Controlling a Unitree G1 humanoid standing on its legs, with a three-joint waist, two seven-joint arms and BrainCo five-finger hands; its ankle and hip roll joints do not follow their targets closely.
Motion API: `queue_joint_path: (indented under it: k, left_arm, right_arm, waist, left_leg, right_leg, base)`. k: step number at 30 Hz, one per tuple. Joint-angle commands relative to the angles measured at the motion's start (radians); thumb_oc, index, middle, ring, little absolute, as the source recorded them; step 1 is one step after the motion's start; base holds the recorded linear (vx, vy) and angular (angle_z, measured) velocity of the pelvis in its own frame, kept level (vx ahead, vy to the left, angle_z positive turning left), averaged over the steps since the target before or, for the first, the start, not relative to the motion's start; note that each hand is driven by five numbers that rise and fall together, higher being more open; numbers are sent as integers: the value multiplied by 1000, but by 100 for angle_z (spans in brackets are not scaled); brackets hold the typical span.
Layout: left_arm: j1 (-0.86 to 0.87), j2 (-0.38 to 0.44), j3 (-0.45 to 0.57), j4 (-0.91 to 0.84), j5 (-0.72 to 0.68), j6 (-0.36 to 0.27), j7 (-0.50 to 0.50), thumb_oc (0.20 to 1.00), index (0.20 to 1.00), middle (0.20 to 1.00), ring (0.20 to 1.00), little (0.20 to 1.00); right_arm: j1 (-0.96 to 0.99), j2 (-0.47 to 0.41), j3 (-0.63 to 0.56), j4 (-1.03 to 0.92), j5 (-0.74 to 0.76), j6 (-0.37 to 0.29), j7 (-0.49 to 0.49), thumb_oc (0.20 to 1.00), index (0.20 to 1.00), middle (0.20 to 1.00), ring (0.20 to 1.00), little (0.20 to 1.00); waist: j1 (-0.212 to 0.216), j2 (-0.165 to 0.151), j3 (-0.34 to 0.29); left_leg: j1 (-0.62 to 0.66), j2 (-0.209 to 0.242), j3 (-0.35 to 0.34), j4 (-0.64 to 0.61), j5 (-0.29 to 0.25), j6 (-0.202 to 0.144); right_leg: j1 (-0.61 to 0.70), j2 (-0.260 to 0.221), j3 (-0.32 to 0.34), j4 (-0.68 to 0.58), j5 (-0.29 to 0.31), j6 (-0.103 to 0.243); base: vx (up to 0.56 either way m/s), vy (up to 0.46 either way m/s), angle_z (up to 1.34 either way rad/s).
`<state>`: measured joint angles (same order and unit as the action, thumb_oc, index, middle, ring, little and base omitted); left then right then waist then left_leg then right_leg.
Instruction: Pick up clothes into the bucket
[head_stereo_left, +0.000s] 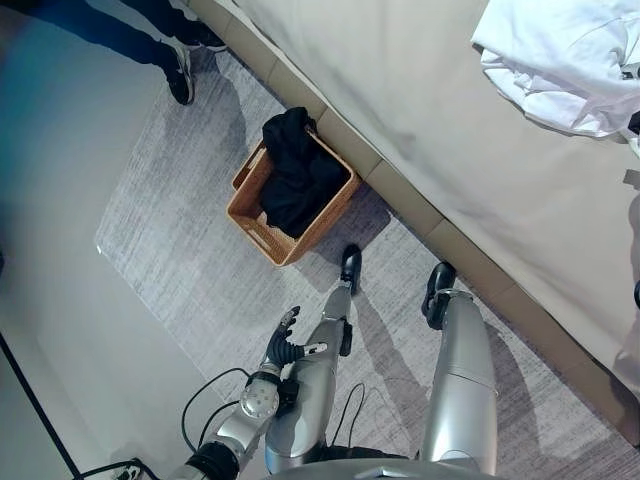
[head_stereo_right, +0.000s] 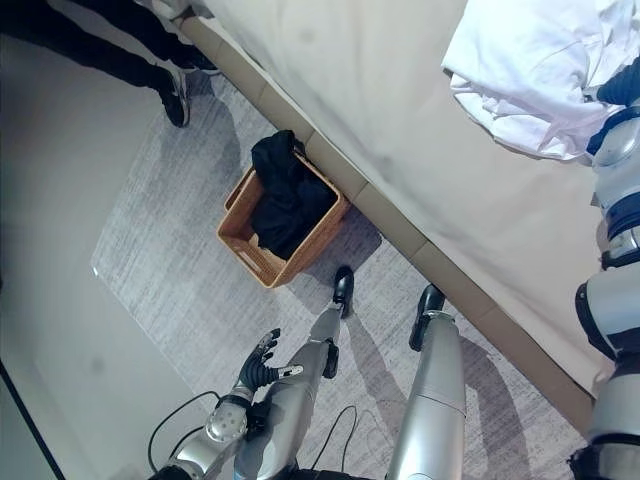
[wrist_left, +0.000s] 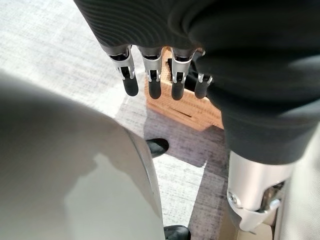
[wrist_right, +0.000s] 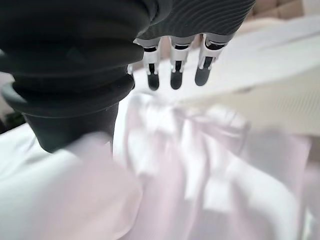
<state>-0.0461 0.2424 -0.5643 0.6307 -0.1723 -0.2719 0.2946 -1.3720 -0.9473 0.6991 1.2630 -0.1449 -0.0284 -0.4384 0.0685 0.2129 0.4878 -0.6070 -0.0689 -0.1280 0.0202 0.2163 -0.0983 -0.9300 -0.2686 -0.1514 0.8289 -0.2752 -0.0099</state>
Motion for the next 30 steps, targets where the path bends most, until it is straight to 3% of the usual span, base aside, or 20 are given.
queue_joint_path:
  k: [1,2,3,4,5,14,15,16,21,22,23,25,26,30]
  left_arm:
    - [-36,17,-29,18,-17,-11,-12,1000,1000,1000,1000,1000]
    - [-37,17,-27,19,-16,-13,-12,1000,1000,1000,1000,1000]
    - [-39,16,-27,18,-15,-13,-13,1000,1000,1000,1000,1000]
    - [-39,15,-27,18,-15,-13,-13,1000,1000,1000,1000,1000]
    - [-40,11,-26,22,-18,-14,-11,1000,1000,1000,1000,1000]
    - [-52,5,-3,54,-14,-17,-4,1000,1000,1000,1000,1000]
    - [-57,6,12,81,-6,-17,-1,1000,1000,1000,1000,1000]
    - [-61,7,13,80,-5,-17,-1,1000,1000,1000,1000,1000]
    - [-52,50,69,115,17,-16,7,1000,1000,1000,1000,1000]
    - [-51,50,69,115,17,-16,7,1000,1000,1000,1000,1000]
    - [-43,71,94,115,19,-17,8,1000,1000,1000,1000,1000]
    - [-36,80,100,111,20,-18,7,1000,1000,1000,1000,1000]
    - [-23,94,125,109,23,-19,6,1000,1000,1000,1000,1000]
    - [-13,112,148,117,36,-18,2,1000,1000,1000,1000,1000]
  right_arm:
    - [-78,-53,119,-44,-14,-62,45,1000,1000,1000,1000,1000]
    - [-83,-46,135,-58,-21,-66,56,831,831,831,831,831]
    - [-79,-40,150,-68,-34,-70,67,464,464,464,464,464]
    - [-79,-40,151,-68,-34,-70,67,244,244,244,244,244]
    - [-78,-27,157,-80,-36,-71,68,200,200,200,200,200]
    - [-62,-24,123,-177,-12,-82,37,200,200,200,200,200]
    - [-59,-32,111,-209,-10,-85,24,200,200,200,200,200]
    - [-63,-33,109,-210,-10,-85,23,200,200,200,200,200]
    - [-59,-66,55,-347,24,-101,-15,200,200,200,200,200]
    - [-58,-65,54,-348,24,-101,-15,200,200,200,200,200]
    - [-55,-72,42,-380,44,-107,-12,200,200,200,200,200]
    - [-54,-72,38,-388,48,-111,-14,200,200,200,200,200]
    - [-40,-74,15,-433,70,-121,-12,200,200,200,200,200]
    - [8,-79,-52,-464,110,-131,-23,200,200,200,200,200]
  waist:
    - [9,-3,32]
    - [8,-5,32]
    - [10,-8,32]
    - [10,-8,32]
    - [10,-10,32]
    - [-4,-23,32]
    - [-10,-34,32]
    - [-5,-27,32]
    - [-29,-92,32]
    - [-29,-91,32]
    - [-33,-116,13]
    - [-32,-124,4]
    - [-37,-149,-24]
    - [-41,-174,-72]
  left_leg:
    - [27,4,-9,28,-75,2]
    - [29,3,-8,29,-76,2]
    - [29,1,-11,30,-77,4]
    - [29,0,-10,30,-77,4]
    - [33,-5,-11,33,-80,6]
    - [98,-1,-9,25,-76,-1]
    - [131,6,-6,23,-80,-3]
    - [107,11,-8,27,-58,-1]
    - [245,22,9,56,-106,4]
    - [246,23,9,56,-106,4]
    - [281,24,17,75,-130,8]
    - [297,27,22,81,-140,11]
    - [324,31,33,89,-160,15]
    - [367,33,45,86,-178,21]
  right_leg:
    - [72,-1,42,-92,29,89]
    - [70,0,45,-88,30,89]
    - [67,-1,47,-83,30,90]
    - [67,-1,47,-83,30,90]
    - [69,-5,51,-82,33,93]
    - [153,-3,36,-134,55,97]
    - [203,7,27,-168,69,99]
    - [186,12,17,-180,106,92]
    - [392,39,5,-312,163,106]
    - [395,40,4,-315,164,106]
    - [452,51,6,-359,184,113]
    - [477,56,6,-380,194,115]
    - [526,68,12,-424,210,123]
    - [600,79,13,-498,239,136]
  base:
    - [-26,-2,4]
    - [0,0,0]
    - [0,0,0]
    - [0,0,0]
    - [0,0,0]
    - [-12,25,1]
    - [-98,72,-1]
    - [-91,122,-6]
    - [4,77,-11]
    - [64,74,-16]
    - [70,86,-16]
    - [76,83,-18]
    - [61,52,-23]
    - [92,50,-26]
